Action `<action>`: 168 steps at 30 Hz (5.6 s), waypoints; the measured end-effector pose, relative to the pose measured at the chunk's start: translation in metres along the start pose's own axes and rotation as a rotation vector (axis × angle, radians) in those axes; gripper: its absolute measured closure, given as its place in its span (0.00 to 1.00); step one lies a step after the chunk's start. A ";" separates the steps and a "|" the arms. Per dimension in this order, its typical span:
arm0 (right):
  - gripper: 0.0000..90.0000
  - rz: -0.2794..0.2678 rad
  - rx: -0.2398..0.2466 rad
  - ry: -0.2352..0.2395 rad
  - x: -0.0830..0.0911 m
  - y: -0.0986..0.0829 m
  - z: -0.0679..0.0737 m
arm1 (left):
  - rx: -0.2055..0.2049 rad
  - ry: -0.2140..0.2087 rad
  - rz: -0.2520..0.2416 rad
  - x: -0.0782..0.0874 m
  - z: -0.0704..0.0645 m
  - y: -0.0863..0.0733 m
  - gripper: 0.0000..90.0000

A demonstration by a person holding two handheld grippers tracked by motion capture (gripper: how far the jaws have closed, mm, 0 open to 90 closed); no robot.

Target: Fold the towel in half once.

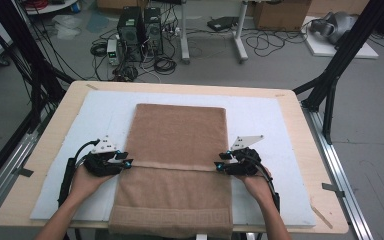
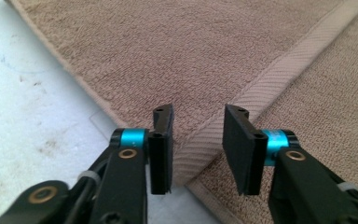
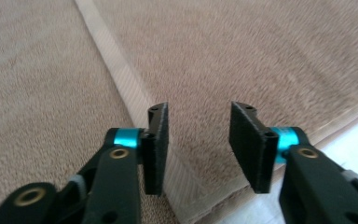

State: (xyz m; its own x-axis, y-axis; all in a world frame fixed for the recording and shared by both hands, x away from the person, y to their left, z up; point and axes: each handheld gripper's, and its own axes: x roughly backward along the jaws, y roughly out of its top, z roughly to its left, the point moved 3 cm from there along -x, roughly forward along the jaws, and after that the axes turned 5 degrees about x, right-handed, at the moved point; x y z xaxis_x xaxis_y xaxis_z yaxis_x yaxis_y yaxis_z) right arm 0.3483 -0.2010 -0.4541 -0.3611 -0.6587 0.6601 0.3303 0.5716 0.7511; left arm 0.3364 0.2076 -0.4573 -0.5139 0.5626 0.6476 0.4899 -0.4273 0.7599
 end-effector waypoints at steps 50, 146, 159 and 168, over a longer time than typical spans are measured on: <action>0.66 -0.147 0.066 0.152 0.060 -0.007 0.049 | -0.016 -0.091 -0.153 0.074 -0.055 -0.024 0.69; 0.89 0.039 0.039 0.021 0.007 -0.018 0.019 | 0.024 -0.048 -0.056 0.002 -0.013 -0.015 0.92; 0.94 0.019 0.034 0.052 0.019 -0.005 0.014 | 0.075 -0.065 -0.100 0.020 -0.011 -0.008 0.98; 0.94 0.016 0.027 0.063 0.027 0.001 0.012 | 0.081 -0.084 -0.096 0.027 -0.008 -0.008 0.90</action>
State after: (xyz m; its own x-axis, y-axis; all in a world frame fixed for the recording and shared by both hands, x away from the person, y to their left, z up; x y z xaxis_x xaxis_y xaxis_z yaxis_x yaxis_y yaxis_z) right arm 0.3286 -0.2121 -0.4352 -0.3001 -0.6785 0.6705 0.3114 0.5947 0.7412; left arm 0.3135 0.2204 -0.4452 -0.5023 0.6566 0.5627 0.4986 -0.3118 0.8089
